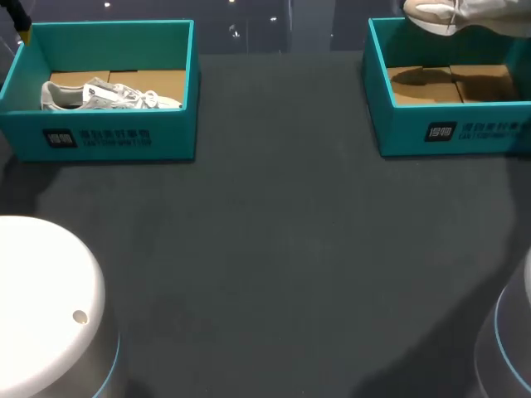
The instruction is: Take the shoe out of the shoebox, open the shoe tongue, remove and reinsert the insole, then place the shoe into the shoebox
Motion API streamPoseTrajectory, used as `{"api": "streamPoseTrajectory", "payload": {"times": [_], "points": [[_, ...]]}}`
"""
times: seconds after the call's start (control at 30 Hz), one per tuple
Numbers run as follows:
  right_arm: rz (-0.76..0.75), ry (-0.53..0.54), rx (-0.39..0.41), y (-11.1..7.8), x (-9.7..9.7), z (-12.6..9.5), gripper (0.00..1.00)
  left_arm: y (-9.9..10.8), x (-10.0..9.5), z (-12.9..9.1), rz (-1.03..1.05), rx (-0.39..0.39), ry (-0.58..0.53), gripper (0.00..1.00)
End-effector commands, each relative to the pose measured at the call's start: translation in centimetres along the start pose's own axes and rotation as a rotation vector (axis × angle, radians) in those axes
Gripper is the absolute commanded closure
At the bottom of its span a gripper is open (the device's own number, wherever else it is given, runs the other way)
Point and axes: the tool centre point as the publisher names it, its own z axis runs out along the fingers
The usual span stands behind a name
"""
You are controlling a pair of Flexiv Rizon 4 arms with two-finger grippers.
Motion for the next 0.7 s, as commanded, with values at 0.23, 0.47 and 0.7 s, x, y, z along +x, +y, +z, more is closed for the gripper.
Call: {"api": "streamPoseTrajectory", "payload": {"times": [0.23, 0.47, 0.7], "points": [[-0.019, -0.048, -0.047, -3.5, 0.7, -5.7, 1.0, -0.1, 0.0, -0.1, 0.001, -0.001, 0.001, 0.0], [-0.036, -0.085, -0.089, -4.9, 1.1, -8.6, 1.0, -0.1, 0.0, -0.1, 0.001, -0.001, 0.001, 0.0], [-0.044, -0.15, -0.107, -6.0, 1.4, -11.2, 1.0, -0.1, 0.0, -0.1, 0.001, -0.001, 0.001, 0.0]]}}
